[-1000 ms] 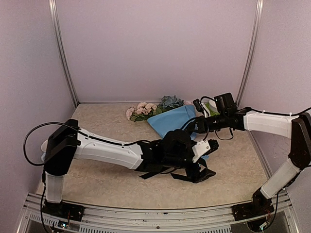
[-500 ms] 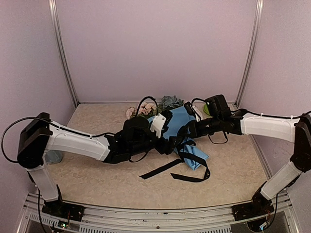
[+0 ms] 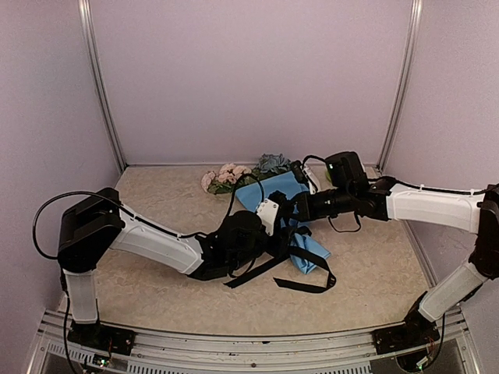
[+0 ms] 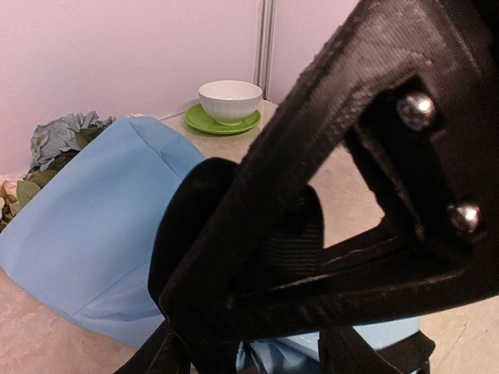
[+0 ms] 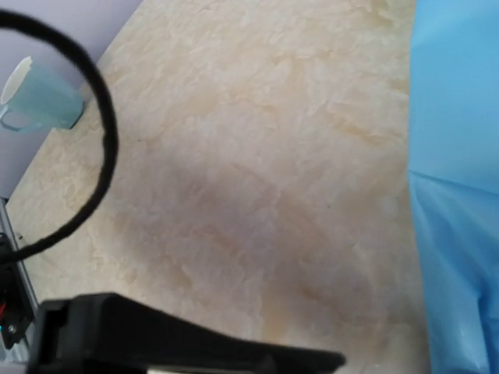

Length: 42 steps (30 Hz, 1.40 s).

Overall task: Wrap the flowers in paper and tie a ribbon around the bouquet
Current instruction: Cross the half-tied ribbon over the folded bouquet.

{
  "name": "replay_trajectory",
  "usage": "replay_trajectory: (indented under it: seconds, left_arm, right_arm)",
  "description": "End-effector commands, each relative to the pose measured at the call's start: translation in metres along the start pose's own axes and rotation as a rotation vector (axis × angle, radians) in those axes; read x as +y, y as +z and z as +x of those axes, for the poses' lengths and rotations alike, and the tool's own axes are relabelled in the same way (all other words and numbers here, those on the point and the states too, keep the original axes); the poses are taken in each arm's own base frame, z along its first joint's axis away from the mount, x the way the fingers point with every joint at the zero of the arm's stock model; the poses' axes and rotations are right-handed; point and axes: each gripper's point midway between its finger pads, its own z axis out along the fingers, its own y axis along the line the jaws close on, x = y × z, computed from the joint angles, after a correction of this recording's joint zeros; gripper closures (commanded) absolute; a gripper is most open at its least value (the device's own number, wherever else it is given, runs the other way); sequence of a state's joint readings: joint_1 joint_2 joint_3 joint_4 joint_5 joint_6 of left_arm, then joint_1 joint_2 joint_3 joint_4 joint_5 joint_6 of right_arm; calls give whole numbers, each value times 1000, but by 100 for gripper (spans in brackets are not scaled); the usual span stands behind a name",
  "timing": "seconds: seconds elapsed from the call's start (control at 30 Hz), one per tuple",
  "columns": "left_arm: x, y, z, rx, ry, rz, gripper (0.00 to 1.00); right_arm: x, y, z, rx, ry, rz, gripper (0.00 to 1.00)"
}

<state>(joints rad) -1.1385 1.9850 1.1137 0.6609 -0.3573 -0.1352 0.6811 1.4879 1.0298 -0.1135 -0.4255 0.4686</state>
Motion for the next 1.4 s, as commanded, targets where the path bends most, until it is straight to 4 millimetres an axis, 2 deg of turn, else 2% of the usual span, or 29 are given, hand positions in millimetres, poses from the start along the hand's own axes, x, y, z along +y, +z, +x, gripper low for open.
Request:
replay_trajectory:
  seconds: [0.0,0.07,0.1,0.2,0.27,0.37,0.5,0.6,0.7,0.73,0.8,0.87,1.03,1.17,1.27,1.37]
  left_arm:
    - [20,4,-20,-85,-96,-77,50]
    - [19,6,-22,-91,-103,-60,55]
    - [18,7,-21,-87,-103,-48,61]
    - [15,10,-17,-74,-114,-25,85]
    - [19,8,-14,-66,-144,-20,97]
    - [28,1,-10,-57,-212,10,100]
    - [37,-2,-1,-29,-260,42,100]
    - [46,-5,4,-25,-261,33,100]
    - [53,-10,5,-39,-302,45,100]
    - [54,-11,3,-44,-315,64,100]
    - [53,-13,3,-50,-338,98,100]
    - [53,-16,2,-66,-351,103,100]
    - [47,-20,-1,-81,-372,157,100]
    - [46,-16,0,-77,-366,162,100]
    - [47,-14,1,-75,-368,159,100]
    - [47,-13,0,-73,-361,162,100]
  right_arm:
    - [14,-8,-15,-50,-18,-22,100]
    - [15,-6,-14,-40,-16,-27,100]
    - [15,-4,-13,-31,-15,-34,100]
    - [15,-2,-12,-21,-13,-38,100]
    - [16,-2,-14,-18,-21,-41,98]
    - [17,-5,-20,-12,-66,-26,87]
    - [6,-5,-17,55,-97,-14,54]
    - [-19,-12,-11,87,-89,13,46]
    - [-53,-18,-7,105,-61,47,47]
    - [-67,-17,-4,125,-52,75,50]
    - [-92,-6,6,203,-79,147,63]
    - [-101,6,13,272,-118,139,70]
    - [-117,27,6,354,-205,147,72]
    - [-117,38,3,394,-256,105,70]
    - [-113,43,15,428,-263,55,65]
    - [-106,49,32,462,-279,10,68]
